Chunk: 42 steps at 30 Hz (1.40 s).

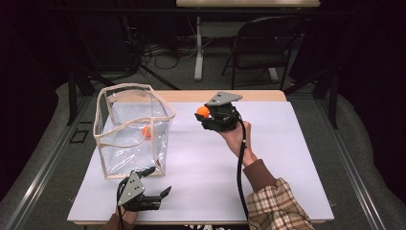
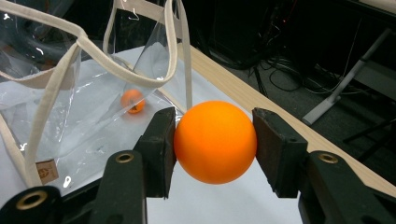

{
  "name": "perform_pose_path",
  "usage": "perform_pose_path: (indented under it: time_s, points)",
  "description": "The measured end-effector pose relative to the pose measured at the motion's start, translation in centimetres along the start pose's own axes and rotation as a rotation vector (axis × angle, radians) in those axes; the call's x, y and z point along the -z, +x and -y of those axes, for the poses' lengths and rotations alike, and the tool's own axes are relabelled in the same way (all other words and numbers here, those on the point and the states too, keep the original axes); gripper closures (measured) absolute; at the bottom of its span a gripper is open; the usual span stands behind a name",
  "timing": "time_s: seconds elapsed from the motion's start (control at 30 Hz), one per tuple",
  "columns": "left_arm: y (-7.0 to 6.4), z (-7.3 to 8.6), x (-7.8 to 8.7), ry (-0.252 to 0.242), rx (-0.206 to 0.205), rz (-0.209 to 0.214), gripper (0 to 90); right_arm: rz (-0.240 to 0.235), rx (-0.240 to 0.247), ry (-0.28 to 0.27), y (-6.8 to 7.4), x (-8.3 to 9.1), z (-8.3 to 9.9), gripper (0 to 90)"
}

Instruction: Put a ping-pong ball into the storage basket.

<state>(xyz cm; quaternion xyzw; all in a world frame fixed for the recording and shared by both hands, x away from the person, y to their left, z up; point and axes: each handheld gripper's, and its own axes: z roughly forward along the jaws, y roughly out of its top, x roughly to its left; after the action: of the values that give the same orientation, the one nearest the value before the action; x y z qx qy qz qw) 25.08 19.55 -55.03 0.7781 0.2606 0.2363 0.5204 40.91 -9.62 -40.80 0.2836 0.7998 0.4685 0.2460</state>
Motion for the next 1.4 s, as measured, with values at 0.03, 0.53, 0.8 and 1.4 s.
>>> perform_pose_path:
  time_s: [0.03, 0.53, 0.8, 1.4]
  points:
    - [0.0, 0.0, 0.0, 0.001, 0.000, 0.000, 16.0, -0.001, -0.001, -0.001, 0.0, 0.0, -0.1, 50.9]
    - [0.0, 0.0, 0.0, 0.000, 0.000, 0.004, 16.1, -0.012, 0.009, -0.020, 0.4, -0.5, -1.7, 50.9]
    - [0.0, 0.0, 0.0, 0.000, 0.000, 0.004, 16.0, -0.019, 0.021, -0.020, 0.8, -0.8, -2.7, 50.9]
    - [0.0, 0.0, 0.0, -0.001, 0.001, 0.002, 16.1, -0.032, 0.044, -0.027, 1.6, -1.7, -4.3, 50.9]
